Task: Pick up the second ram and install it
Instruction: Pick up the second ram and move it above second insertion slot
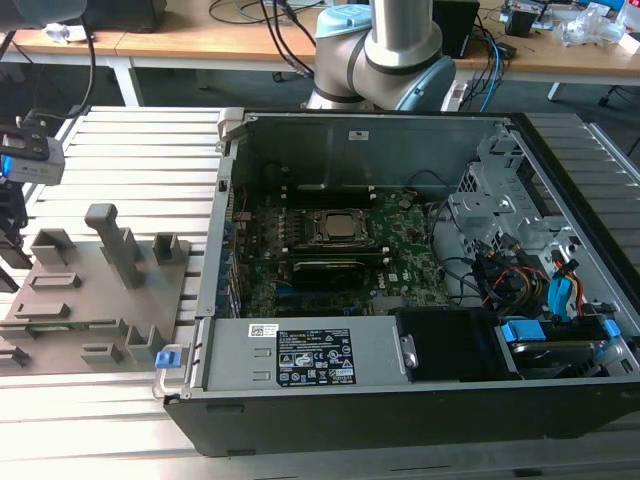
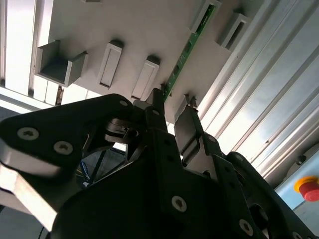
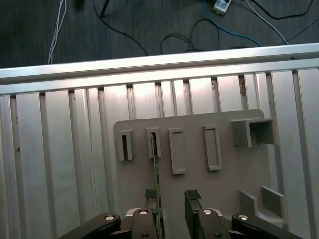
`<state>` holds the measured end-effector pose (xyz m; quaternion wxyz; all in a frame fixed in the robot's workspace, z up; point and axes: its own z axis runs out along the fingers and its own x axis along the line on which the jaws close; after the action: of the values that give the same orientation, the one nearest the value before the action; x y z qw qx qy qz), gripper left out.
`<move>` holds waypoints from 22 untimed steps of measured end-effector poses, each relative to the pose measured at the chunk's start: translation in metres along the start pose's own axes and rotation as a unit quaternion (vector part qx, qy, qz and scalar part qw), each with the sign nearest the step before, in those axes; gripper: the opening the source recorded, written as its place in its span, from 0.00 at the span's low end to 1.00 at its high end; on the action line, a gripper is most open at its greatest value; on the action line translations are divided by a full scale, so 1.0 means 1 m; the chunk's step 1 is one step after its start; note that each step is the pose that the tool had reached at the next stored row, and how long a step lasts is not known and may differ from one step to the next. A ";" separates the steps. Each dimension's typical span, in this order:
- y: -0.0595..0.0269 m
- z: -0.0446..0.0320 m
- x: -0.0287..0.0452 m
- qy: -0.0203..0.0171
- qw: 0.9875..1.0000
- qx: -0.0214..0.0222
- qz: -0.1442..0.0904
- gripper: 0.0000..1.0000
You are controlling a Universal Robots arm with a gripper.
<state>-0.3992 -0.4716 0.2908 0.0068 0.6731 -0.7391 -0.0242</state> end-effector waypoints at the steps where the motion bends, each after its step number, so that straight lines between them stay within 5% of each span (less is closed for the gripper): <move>1: 0.0000 0.0008 0.0000 0.000 1.000 0.000 0.000 0.36; 22: -0.0013 0.0243 0.0023 0.000 1.000 0.000 -0.003 0.36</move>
<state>-0.3992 -0.4734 0.2664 0.0069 0.6756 -0.7369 -0.0242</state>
